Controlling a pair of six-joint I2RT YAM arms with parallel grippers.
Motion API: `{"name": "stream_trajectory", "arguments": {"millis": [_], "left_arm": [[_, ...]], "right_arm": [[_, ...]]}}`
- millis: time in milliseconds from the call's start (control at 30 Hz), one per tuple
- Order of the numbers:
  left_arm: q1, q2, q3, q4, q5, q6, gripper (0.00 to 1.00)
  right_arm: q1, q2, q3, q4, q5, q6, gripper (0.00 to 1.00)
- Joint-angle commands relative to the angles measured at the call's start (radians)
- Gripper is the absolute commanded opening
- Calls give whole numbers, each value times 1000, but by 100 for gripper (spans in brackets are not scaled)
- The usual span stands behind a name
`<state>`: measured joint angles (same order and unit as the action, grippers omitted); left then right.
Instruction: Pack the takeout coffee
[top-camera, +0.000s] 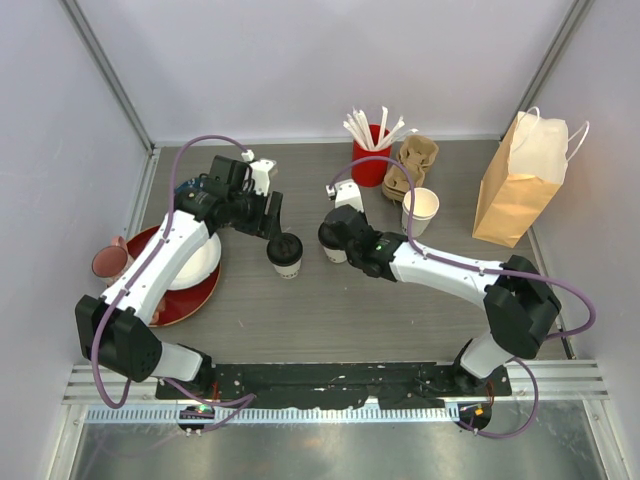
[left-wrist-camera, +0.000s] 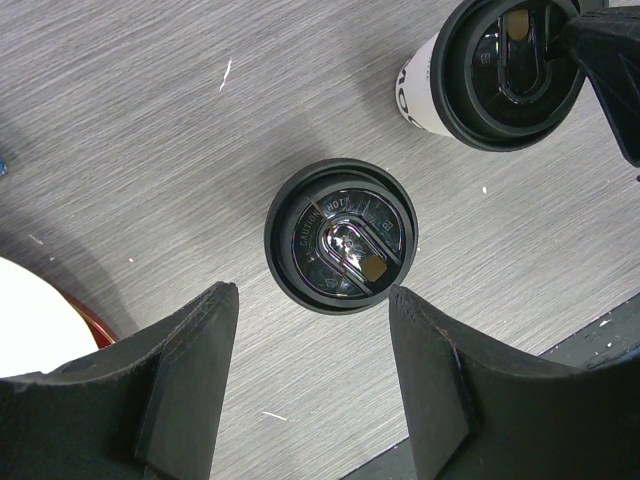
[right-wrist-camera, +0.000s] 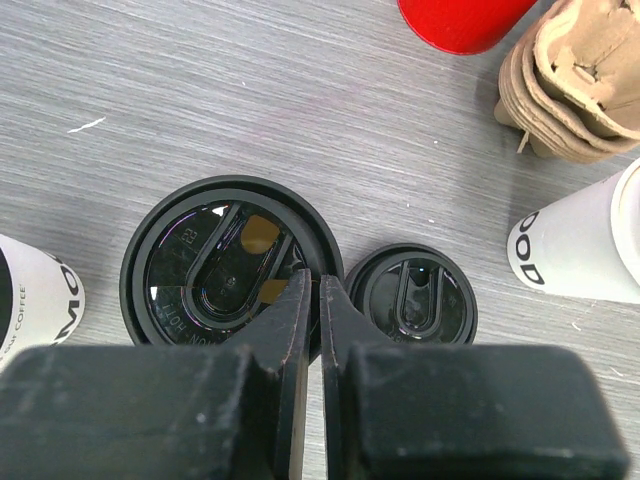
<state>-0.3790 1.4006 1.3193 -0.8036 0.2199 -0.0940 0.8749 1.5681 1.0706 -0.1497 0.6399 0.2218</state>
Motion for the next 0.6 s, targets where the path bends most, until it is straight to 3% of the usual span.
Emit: {"name": "stream_trajectory", "arguments": {"millis": [0, 233, 567], "left_arm": [[6, -31, -3, 34, 16, 16, 66], [8, -37, -9, 37, 21, 19, 66], [9, -40, -5, 30, 29, 20, 66]], "right_arm": [[1, -20, -9, 102, 41, -27, 1], [1, -14, -24, 96, 14, -24, 3], [-1, -109, 34, 1, -43, -41, 45]]}}
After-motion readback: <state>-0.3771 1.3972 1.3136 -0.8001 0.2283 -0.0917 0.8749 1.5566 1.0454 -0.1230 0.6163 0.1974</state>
